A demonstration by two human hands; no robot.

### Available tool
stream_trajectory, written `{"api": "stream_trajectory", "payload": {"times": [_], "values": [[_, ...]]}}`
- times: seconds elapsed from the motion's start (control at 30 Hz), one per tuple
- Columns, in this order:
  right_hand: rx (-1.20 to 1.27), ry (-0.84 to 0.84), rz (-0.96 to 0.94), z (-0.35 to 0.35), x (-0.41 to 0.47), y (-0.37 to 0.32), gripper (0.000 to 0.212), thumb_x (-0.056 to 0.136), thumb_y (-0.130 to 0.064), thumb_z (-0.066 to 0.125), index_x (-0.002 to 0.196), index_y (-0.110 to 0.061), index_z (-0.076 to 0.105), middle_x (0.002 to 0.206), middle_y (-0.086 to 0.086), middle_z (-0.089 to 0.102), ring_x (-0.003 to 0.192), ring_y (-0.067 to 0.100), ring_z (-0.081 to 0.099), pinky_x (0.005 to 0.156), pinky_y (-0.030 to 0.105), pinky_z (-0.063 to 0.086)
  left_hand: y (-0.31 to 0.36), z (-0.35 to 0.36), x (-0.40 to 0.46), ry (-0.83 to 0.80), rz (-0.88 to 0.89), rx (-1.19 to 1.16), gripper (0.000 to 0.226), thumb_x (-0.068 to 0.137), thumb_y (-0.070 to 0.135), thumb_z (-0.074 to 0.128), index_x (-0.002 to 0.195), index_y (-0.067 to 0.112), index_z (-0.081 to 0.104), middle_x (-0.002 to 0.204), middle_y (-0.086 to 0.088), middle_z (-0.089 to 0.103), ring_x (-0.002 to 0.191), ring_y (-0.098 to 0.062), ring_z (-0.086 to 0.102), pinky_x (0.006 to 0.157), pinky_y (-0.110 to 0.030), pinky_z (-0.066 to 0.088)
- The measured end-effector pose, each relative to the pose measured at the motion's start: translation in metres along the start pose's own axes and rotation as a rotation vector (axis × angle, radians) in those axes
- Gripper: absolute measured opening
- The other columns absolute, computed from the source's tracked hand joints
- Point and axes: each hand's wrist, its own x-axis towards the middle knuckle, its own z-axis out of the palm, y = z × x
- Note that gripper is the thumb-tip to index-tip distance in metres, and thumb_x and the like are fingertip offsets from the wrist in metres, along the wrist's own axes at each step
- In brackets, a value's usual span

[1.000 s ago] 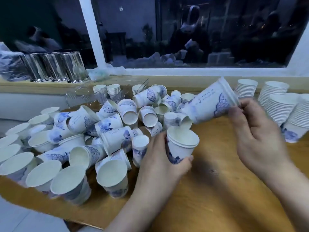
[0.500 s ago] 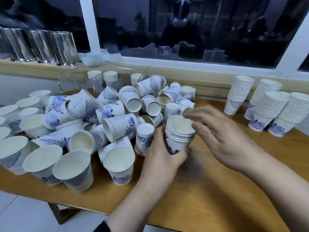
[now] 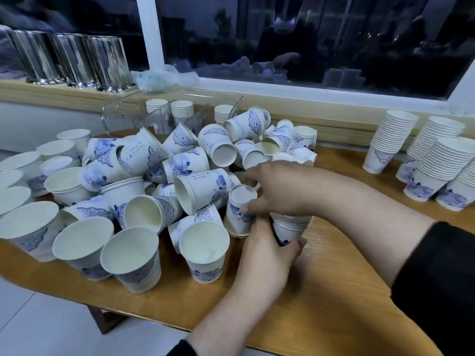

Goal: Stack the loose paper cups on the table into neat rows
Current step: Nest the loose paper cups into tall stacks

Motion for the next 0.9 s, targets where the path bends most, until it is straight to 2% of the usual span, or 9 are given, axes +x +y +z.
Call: {"api": "stream_trajectory", "payload": {"times": [0.07, 0.17, 0.3, 0.43, 0.53, 0.67, 0.77, 0.83, 0.9], "values": [[-0.036, -0.030, 0.022, 0.005, 0.008, -0.004, 0.052, 0.080, -0.057, 0.069, 0.118, -0.023, 0.055, 0.114, 0.001, 0.064, 0.095, 0.023, 0.054, 0.074, 0.035, 0.041, -0.001, 0.000, 0.000, 0.000, -0.007, -0.001, 0.055, 0.078, 0.028, 0.083, 0.124, 0.026, 0.052, 0.124, 0.007, 0.065, 0.118, -0.011, 0.059, 0.097, -0.027, 0.047], [0.038, 0.017, 0.044, 0.011, 0.014, -0.003, 0.054, 0.077, -0.056, 0.072, 0.119, -0.026, 0.053, 0.113, 0.000, 0.064, 0.102, 0.025, 0.056, 0.081, 0.039, 0.044, -0.002, 0.000, 0.001, 0.002, 0.010, 0.000, 0.058, 0.077, 0.027, 0.084, 0.125, 0.026, 0.051, 0.126, 0.007, 0.064, 0.121, -0.010, 0.058, 0.100, -0.030, 0.047], [0.103, 0.057, 0.051, 0.017, 0.014, 0.000, 0.054, 0.075, -0.056, 0.073, 0.116, -0.028, 0.051, 0.111, -0.001, 0.064, 0.099, 0.023, 0.056, 0.080, 0.039, 0.046, -0.003, 0.000, 0.001, 0.002, 0.004, -0.015, 0.058, 0.077, 0.029, 0.083, 0.125, 0.028, 0.052, 0.125, 0.008, 0.066, 0.120, -0.011, 0.059, 0.101, -0.035, 0.049], [0.177, 0.077, 0.069, 0.020, 0.016, 0.000, 0.054, 0.076, -0.052, 0.074, 0.118, -0.028, 0.051, 0.114, -0.002, 0.063, 0.106, 0.022, 0.055, 0.088, 0.041, 0.047, -0.001, -0.001, 0.000, -0.001, 0.007, -0.016, 0.062, 0.077, 0.030, 0.083, 0.129, 0.031, 0.049, 0.127, 0.009, 0.065, 0.122, -0.010, 0.059, 0.101, -0.035, 0.049], [0.232, 0.098, 0.099, 0.021, 0.019, 0.004, 0.055, 0.074, -0.048, 0.075, 0.119, -0.029, 0.051, 0.113, -0.003, 0.063, 0.105, 0.021, 0.057, 0.087, 0.038, 0.048, 0.001, -0.004, -0.001, -0.011, 0.019, -0.013, 0.067, 0.077, 0.028, 0.082, 0.132, 0.037, 0.045, 0.128, 0.015, 0.064, 0.122, -0.007, 0.058, 0.102, -0.033, 0.048], [0.363, 0.162, 0.144, 0.010, 0.016, 0.015, 0.055, 0.075, -0.044, 0.076, 0.123, -0.029, 0.054, 0.112, -0.007, 0.064, 0.099, 0.016, 0.059, 0.078, 0.030, 0.046, 0.002, -0.007, -0.001, -0.018, 0.049, -0.030, 0.077, 0.076, 0.024, 0.082, 0.140, 0.040, 0.042, 0.130, 0.021, 0.061, 0.122, 0.002, 0.055, 0.100, -0.025, 0.046], [0.481, 0.292, 0.211, 0.001, 0.009, 0.029, 0.048, 0.076, -0.041, 0.073, 0.121, -0.031, 0.058, 0.109, -0.005, 0.067, 0.092, 0.015, 0.065, 0.082, 0.033, 0.052, 0.003, -0.009, -0.003, -0.018, 0.060, -0.038, 0.070, 0.076, 0.024, 0.082, 0.135, 0.039, 0.047, 0.125, 0.022, 0.063, 0.117, 0.005, 0.055, 0.096, -0.018, 0.044], [0.625, 0.454, 0.248, -0.005, 0.003, 0.040, 0.042, 0.078, -0.036, 0.070, 0.119, -0.031, 0.062, 0.106, -0.003, 0.069, 0.090, 0.016, 0.066, 0.084, 0.034, 0.054, 0.002, -0.009, -0.004, -0.013, 0.063, -0.036, 0.067, 0.076, 0.024, 0.083, 0.133, 0.037, 0.049, 0.122, 0.022, 0.063, 0.114, 0.008, 0.055, 0.091, -0.009, 0.041], [0.741, 0.626, 0.265, -0.013, -0.007, 0.051, 0.035, 0.086, -0.029, 0.066, 0.121, -0.026, 0.064, 0.112, -0.003, 0.066, 0.093, 0.013, 0.061, 0.080, 0.021, 0.049, 0.002, -0.009, -0.004, -0.005, 0.066, -0.039, 0.065, 0.076, 0.023, 0.083, 0.130, 0.038, 0.050, 0.122, 0.024, 0.063, 0.112, 0.012, 0.054, 0.087, -0.001, 0.037]]}}
